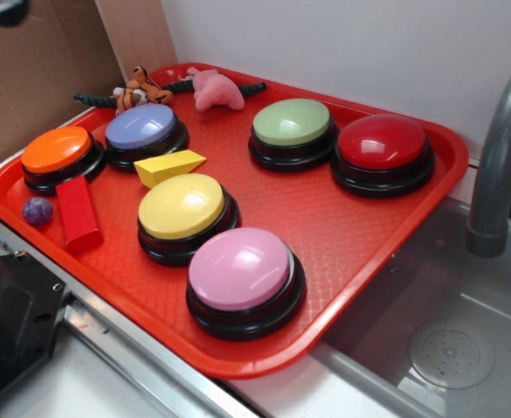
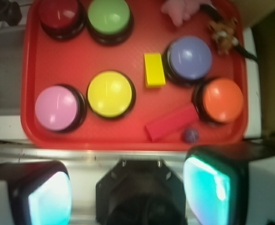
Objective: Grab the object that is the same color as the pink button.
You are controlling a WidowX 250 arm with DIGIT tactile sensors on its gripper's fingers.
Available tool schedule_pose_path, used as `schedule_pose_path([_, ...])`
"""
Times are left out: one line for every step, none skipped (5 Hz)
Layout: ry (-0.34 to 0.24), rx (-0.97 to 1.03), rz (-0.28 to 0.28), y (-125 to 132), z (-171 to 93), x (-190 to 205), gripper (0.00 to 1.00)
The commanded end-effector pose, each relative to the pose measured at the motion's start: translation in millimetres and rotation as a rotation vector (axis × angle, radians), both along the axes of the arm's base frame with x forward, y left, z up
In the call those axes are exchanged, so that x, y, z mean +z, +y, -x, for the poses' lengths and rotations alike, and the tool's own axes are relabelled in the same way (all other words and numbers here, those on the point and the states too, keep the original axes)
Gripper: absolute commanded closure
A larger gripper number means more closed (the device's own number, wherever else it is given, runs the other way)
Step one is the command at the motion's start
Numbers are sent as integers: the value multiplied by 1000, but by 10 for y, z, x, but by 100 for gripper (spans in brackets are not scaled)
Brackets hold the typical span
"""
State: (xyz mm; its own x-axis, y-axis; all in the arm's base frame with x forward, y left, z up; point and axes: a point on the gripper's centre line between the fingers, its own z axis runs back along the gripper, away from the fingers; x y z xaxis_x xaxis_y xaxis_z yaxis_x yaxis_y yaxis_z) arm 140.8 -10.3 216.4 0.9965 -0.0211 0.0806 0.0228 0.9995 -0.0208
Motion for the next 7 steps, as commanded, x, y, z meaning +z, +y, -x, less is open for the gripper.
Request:
schedule_pose_path([-73, -8, -214, 309, -512, -195, 0])
schedule_pose_path([-130, -11, -269, 560, -842, -432, 0])
schedule_pose_path([-129, 10, -314, 737, -1228, -730, 0])
schedule_pose_path([-153, -10, -330, 821, -1514, -992, 0])
schedule_pose_path([-146, -31, -344, 884, -1805, -1238, 0])
schedule_pose_path([-166, -45, -338, 855, -1953, -1320, 0])
schedule_pose_path([-141, -28, -346, 873, -2155, -1522, 0])
